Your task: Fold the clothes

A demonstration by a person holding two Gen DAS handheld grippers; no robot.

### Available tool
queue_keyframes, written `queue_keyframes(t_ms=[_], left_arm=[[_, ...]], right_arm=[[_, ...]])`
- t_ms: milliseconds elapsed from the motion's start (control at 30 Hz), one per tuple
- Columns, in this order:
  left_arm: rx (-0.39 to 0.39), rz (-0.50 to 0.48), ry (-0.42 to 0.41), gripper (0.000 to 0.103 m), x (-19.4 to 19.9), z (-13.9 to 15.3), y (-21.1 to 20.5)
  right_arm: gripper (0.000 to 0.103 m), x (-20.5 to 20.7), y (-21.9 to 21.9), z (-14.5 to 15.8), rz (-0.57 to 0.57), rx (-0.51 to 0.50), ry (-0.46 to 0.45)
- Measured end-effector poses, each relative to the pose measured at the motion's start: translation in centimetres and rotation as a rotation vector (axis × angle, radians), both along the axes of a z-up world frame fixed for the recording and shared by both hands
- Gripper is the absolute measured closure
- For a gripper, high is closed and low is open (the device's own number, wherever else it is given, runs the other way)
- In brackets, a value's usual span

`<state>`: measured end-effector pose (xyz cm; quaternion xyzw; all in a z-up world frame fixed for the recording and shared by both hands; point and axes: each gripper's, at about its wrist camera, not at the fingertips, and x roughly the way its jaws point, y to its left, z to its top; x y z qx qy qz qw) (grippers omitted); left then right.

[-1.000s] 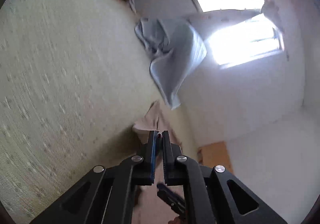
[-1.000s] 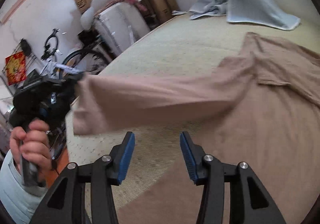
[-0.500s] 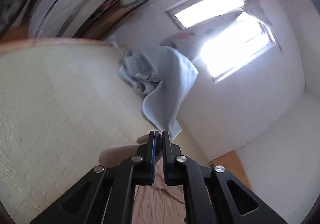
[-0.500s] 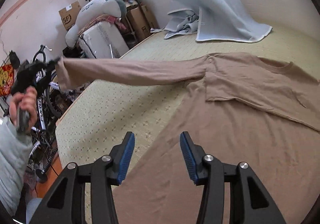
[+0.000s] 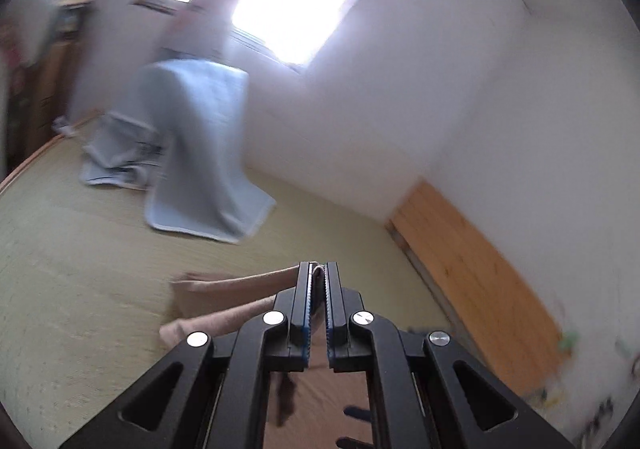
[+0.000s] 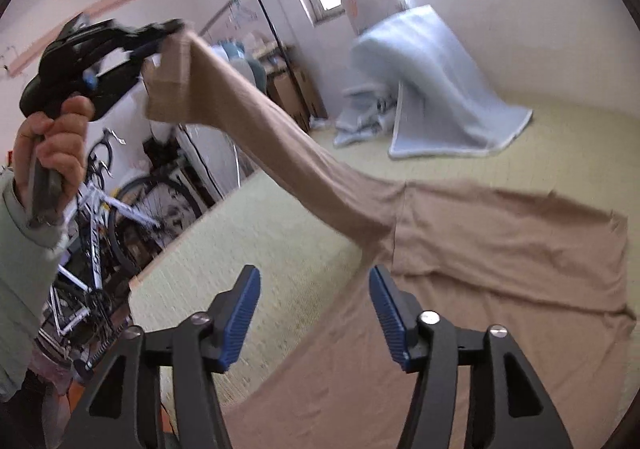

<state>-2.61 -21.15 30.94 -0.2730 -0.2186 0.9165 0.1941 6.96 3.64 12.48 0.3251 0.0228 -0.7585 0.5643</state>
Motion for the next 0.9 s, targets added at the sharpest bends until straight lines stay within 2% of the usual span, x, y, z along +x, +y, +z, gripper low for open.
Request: queue_keyframes(t_ms=[167,300,500,633,700,733,767,800,833,900], left_arm=[[-0.089,-0.126,-0.058,0.099,-2.2,-1.2,9.3],[-0.151,-0.201,-0.121,0.099,-3.8,-4.0,16.5],[-0.196,-0.248,-0.224,0.099,-5.9,-8.8,25.0],[-0.234,-0.278,-0.266,0.099,-6.8,-11.4,29.9],[-0.260,-0.278,-0.273,0.099,-7.5,-12.3,32.0],[-0.269,-0.277,-0.279,0.099,-8.1,-12.9,32.9],[-0.276,-0.277,-0.283,0.099,-8.5,-13.3,33.7],[-0.281,-0.275,-0.290,0.099,-9.1,-13.9,34.2],[-0.286,-0.271,-0.301,0.099,-9.8,-14.7,34.7],[-0.296,-0.264,-0.324,0.099,-11.3,-16.2,35.8]], right_arm=[[0.031,-0.6,3.7,2.7,-0.040,-0.057,0.043],[0.026,-1.2,6.8,4.6,-0.079,-0.090,0.083],[0.026,-3.3,11.2,3.5,-0.163,-0.061,0.076],[0.026,-5.7,12.6,1.7,-0.242,-0.002,0.074],[0.035,-7.3,13.0,0.5,-0.293,0.043,0.055],[0.054,-8.2,13.5,-0.3,-0.317,0.059,0.041],[0.079,-9.2,14.2,-1.0,-0.338,0.068,0.021],[0.092,-10.2,15.0,-1.8,-0.359,0.078,0.002],[0.098,-11.2,15.7,-2.6,-0.380,0.087,-0.017],[0.099,-12.8,17.3,-3.8,-0.409,0.070,-0.053]])
